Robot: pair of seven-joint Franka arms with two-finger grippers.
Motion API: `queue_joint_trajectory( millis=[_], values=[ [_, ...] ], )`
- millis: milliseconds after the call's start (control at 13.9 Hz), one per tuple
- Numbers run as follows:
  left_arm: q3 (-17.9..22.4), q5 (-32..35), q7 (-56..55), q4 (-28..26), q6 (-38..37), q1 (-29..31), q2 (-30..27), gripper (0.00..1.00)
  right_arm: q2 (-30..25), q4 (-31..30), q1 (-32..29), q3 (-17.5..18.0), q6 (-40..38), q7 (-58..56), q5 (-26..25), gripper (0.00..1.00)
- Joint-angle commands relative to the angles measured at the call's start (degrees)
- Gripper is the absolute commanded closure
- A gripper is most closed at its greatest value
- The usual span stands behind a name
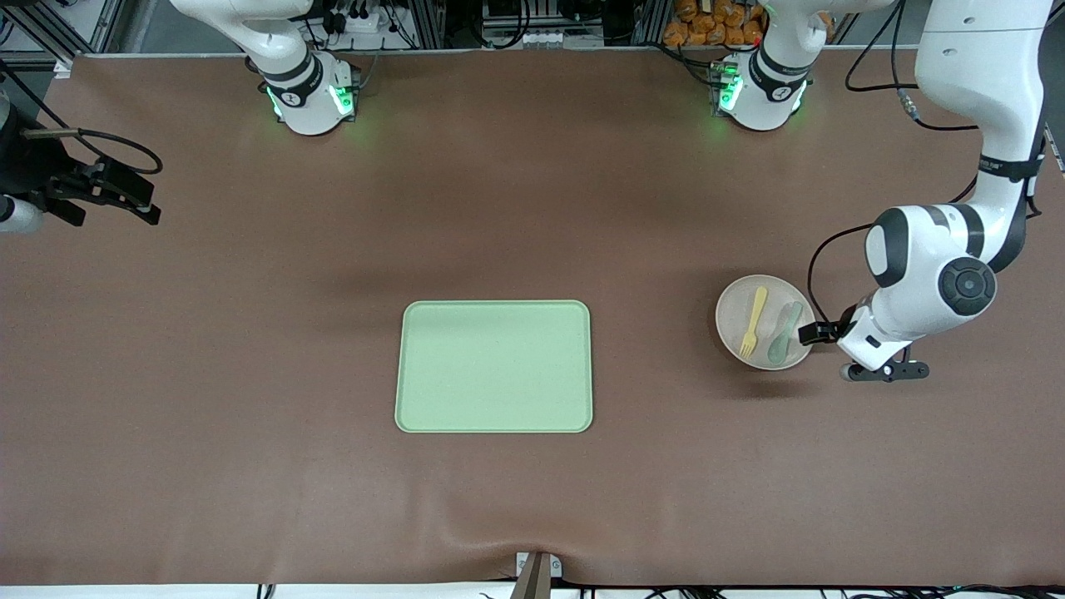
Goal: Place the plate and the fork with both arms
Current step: 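Move the left gripper down to the rim of the white plate, then grip the plate rim with the left gripper and lift it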
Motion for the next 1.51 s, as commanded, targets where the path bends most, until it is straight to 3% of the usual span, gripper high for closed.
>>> queue_joint_trajectory(
  millis=[0, 646, 1077, 1436],
  values=[
    [-0.26, -0.74, 1.23, 0.47, 0.49, 0.37, 0.62, 0.00, 0.18, 0.53, -1.27, 0.72, -0.55, -1.20, 0.58, 0.00],
    [-0.70, -4.51, 3.87, 0.46, 1.37, 0.99, 4.22, 0.01, 0.18, 0.44, -1.27, 0.63, -0.64, -1.20, 0.58, 0.00],
    [-0.79, -4.69, 4.49, 0.64, 1.28, 1.08, 5.45, 0.44, 0.18, 0.53, -1.27, 0.63, -0.82, -1.20, 0.58, 0.00],
    [-0.70, -6.61, 4.49, 1.17, 1.28, 1.08, 6.07, 0.66, 0.18, 0.53, -1.27, 0.63, -0.91, -1.20, 0.58, 0.00]
  ],
)
